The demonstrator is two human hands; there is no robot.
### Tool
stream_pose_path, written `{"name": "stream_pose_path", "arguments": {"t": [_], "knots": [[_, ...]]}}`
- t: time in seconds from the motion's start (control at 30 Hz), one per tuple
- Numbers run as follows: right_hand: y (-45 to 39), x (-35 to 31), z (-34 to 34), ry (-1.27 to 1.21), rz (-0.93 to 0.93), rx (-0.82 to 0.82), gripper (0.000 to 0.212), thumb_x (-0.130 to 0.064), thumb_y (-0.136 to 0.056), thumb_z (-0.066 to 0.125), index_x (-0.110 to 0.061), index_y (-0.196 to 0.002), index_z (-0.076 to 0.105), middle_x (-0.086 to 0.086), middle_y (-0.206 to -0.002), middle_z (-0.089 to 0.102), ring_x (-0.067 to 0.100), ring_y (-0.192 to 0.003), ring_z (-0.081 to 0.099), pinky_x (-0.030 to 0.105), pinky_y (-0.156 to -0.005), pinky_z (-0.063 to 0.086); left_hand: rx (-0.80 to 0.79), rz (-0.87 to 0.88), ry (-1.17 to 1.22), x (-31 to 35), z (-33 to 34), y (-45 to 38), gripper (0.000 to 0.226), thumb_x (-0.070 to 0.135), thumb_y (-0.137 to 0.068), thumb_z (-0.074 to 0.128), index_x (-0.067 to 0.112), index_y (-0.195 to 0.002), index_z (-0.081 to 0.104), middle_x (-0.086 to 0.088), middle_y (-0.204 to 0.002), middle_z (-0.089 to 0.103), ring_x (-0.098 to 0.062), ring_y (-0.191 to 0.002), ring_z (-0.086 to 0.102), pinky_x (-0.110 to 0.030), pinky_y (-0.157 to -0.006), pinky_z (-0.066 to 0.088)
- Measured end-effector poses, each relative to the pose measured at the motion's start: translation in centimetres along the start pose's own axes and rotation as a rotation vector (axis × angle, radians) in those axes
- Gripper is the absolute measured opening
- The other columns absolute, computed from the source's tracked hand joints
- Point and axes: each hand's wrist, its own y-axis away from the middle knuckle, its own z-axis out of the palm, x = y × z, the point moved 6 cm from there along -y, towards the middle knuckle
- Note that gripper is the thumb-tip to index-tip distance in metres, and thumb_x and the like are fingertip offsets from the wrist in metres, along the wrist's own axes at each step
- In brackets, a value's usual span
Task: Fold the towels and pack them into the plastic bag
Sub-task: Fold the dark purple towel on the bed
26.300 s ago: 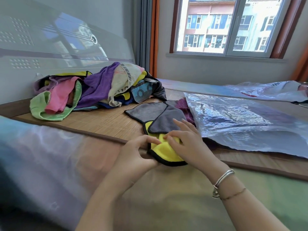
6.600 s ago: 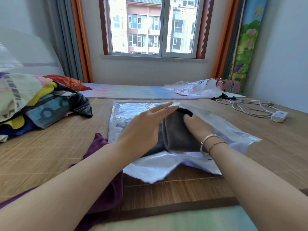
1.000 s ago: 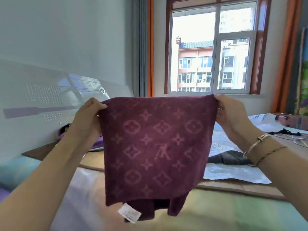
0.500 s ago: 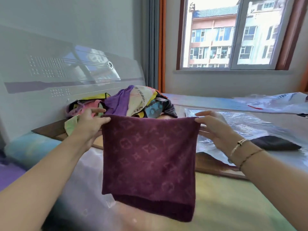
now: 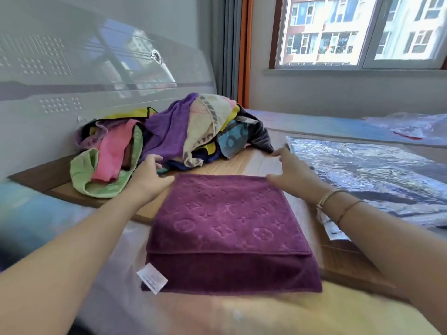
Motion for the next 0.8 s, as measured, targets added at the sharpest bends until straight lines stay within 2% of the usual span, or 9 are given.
{"name": "stream_pose_path", "arguments": {"t": [0.1, 0.17, 0.23, 0.3, 0.47, 0.57, 0.67, 0.73, 0.8], "knots": [[5.0, -1.3, 3.2, 0.134, -0.260, -0.176, 0.034, -0.030, -0.081, 0.067, -0.023, -0.110, 0.051, 0.002, -0.114, 0.052, 0.020, -0.103, 0.055, 0.033, -0.089, 0.045, -0.098, 0.295, -0.107, 0.6, 0.8, 4.5, 0.024, 0.041, -0.072, 0.076, 0.025, -0.086, 0.064, 0.002, -0.095, 0.062, -0.007, -0.084, 0.058, -0.023, -0.082, 0.047], [8.0, -1.3, 4.4, 0.168, -0.318, -0.284, 0.034, -0.035, -0.076, 0.067, -0.028, -0.103, 0.048, -0.002, -0.106, 0.051, 0.017, -0.101, 0.054, 0.033, -0.092, 0.044, -0.232, 0.494, -0.148, 1.3, 1.4, 8.6, 0.024, 0.049, -0.073, 0.072, 0.029, -0.082, 0.064, 0.012, -0.088, 0.059, -0.006, -0.085, 0.056, -0.015, -0.077, 0.041], [9.8, -0.6, 4.4, 0.258, -0.320, -0.327, 0.035, -0.038, -0.075, 0.066, -0.031, -0.101, 0.043, -0.004, -0.105, 0.048, 0.016, -0.100, 0.051, 0.032, -0.090, 0.044, -0.311, 0.627, -0.237, 1.2, 1.7, 11.6, 0.032, 0.057, -0.070, 0.066, 0.031, -0.086, 0.061, 0.019, -0.092, 0.055, -0.005, -0.087, 0.054, -0.018, -0.080, 0.040], [11.0, 0.1, 4.1, 0.358, -0.306, -0.323, 0.034, -0.037, -0.077, 0.062, -0.029, -0.104, 0.043, -0.005, -0.106, 0.044, 0.017, -0.101, 0.048, 0.032, -0.086, 0.045, -0.283, 0.675, -0.345, 0.2, 1.7, 12.6, 0.031, 0.054, -0.069, 0.060, 0.031, -0.090, 0.055, 0.020, -0.095, 0.049, -0.007, -0.087, 0.050, -0.025, -0.081, 0.041], [12.1, -0.1, 3.2, 0.536, -0.334, -0.181, 0.017, -0.027, -0.085, 0.050, -0.020, -0.094, 0.038, -0.002, -0.103, 0.048, 0.022, -0.101, 0.054, 0.033, -0.069, 0.044, -0.195, 0.650, -0.454, -0.5, 1.3, 13.3, 0.035, 0.048, -0.065, 0.058, 0.032, -0.094, 0.046, 0.020, -0.099, 0.041, -0.010, -0.090, 0.043, -0.036, -0.068, 0.051], [12.9, -0.8, 1.5, 0.544, -0.401, 0.058, 0.011, -0.024, -0.089, 0.051, -0.020, -0.089, 0.041, -0.002, -0.092, 0.058, 0.025, -0.089, 0.061, 0.034, -0.059, 0.039, -0.178, 0.646, -0.487, -0.4, 1.8, 13.6, 0.032, 0.024, -0.068, 0.068, 0.026, -0.092, 0.047, 0.014, -0.100, 0.043, -0.014, -0.092, 0.043, -0.036, -0.064, 0.050], [14.7, -2.0, -0.3, 0.509, -0.550, 0.276, 0.007, -0.022, -0.082, 0.057, -0.019, -0.081, 0.050, -0.005, -0.075, 0.056, 0.023, -0.072, 0.061, 0.032, -0.045, 0.043, -0.159, 0.639, -0.430, -0.6, 1.6, 13.5, 0.028, 0.008, -0.070, 0.064, 0.024, -0.086, 0.047, 0.011, -0.095, 0.044, -0.015, -0.088, 0.046, -0.041, -0.065, 0.051], [16.3, -2.7, -0.3, 0.538, -0.657, 0.313, 0.005, -0.023, -0.082, 0.055, -0.021, -0.078, 0.053, -0.007, -0.072, 0.055, 0.019, -0.069, 0.059, 0.029, -0.045, 0.043, -0.170, 0.636, -0.376, -0.8, 1.4, 13.4, 0.024, 0.007, -0.072, 0.061, 0.024, -0.084, 0.049, 0.013, -0.093, 0.045, -0.014, -0.086, 0.047, -0.043, -0.068, 0.050], [17.5, -2.6, 0.7, 0.589, -0.743, 0.268, 0.012, -0.017, -0.076, 0.067, -0.021, -0.076, 0.055, -0.007, -0.070, 0.054, 0.020, -0.068, 0.057, 0.030, -0.046, 0.045, -0.173, 0.628, -0.332, -1.0, 1.2, 13.2, 0.018, 0.011, -0.075, 0.056, 0.026, -0.084, 0.050, 0.016, -0.092, 0.046, -0.012, -0.086, 0.050, -0.043, -0.070, 0.050]]}}
